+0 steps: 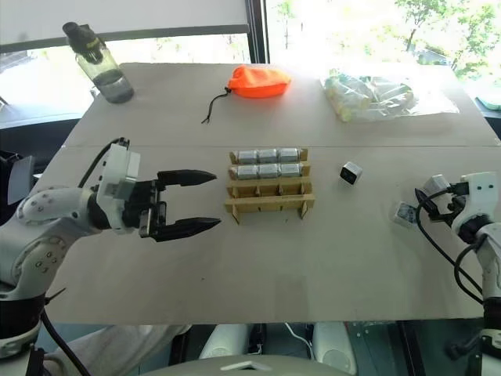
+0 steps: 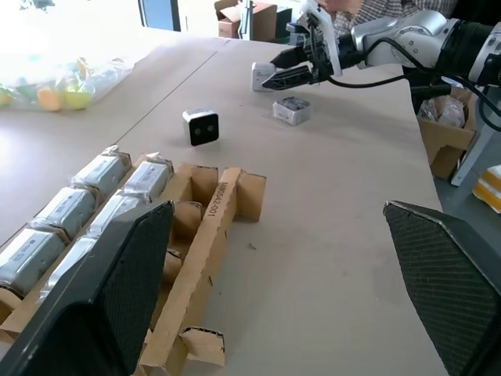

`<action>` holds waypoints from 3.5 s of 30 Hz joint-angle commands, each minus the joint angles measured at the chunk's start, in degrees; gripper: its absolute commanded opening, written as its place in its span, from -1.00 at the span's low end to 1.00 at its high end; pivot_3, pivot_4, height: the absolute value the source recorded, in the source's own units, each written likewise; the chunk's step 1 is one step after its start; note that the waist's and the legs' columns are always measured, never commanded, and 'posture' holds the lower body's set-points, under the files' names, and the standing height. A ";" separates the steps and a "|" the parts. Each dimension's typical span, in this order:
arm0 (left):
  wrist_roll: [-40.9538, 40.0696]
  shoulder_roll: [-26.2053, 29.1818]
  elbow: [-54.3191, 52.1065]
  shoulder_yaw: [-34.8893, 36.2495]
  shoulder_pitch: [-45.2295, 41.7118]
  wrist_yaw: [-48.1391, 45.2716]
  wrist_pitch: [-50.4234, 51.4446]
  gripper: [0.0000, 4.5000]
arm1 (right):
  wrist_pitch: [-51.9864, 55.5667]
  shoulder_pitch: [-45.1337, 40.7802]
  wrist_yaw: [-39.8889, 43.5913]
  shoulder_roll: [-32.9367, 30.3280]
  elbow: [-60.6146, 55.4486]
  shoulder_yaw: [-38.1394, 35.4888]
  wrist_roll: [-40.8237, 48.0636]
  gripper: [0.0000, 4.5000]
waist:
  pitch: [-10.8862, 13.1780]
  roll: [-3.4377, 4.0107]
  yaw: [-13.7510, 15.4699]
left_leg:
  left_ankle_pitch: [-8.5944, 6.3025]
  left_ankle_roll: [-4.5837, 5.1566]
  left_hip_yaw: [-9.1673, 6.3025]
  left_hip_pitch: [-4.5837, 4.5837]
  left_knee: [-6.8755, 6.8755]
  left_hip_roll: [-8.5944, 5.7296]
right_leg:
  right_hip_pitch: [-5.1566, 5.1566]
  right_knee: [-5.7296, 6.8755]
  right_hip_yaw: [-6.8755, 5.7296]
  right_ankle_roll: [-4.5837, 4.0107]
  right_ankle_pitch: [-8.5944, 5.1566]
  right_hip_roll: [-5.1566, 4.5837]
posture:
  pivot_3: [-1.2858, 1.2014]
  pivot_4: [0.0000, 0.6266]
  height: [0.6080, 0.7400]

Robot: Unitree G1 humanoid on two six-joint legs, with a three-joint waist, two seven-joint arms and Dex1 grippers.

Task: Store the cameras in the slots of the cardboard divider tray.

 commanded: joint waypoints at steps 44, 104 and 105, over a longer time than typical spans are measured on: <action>1.68 -2.50 7.59 4.92 3.24 -3.46 -9.12 1.00 | 14.88 -19.75 20.90 -2.47 -27.73 19.80 7.28 -0.71 | 0.08 -0.05 -1.32 | 0.11 -0.19 -0.02 0.11 0.08 0.03 | 0.00 0.24 0.01 0.01 0.01 0.01 | 0.03 -0.52 1.00; 5.20 -1.37 7.14 6.92 12.93 -9.06 -14.76 1.00 | 35.89 -24.27 29.18 8.73 -42.89 17.72 14.84 0.97 | 0.16 -0.25 -1.41 | 0.14 -0.24 -0.63 -1.02 0.77 -0.07 | -0.85 0.87 -0.68 -0.08 0.06 -0.36 | 0.03 -0.52 1.00; 5.61 -1.66 8.27 4.75 10.41 -9.80 -14.69 1.00 | 36.43 -18.64 26.77 6.16 -46.33 14.41 13.51 0.97 | 0.16 -0.25 -1.38 | 0.14 -0.24 -0.68 -1.00 0.77 -0.06 | -0.83 0.89 -0.72 -0.09 0.05 -0.32 | 0.03 -0.52 1.00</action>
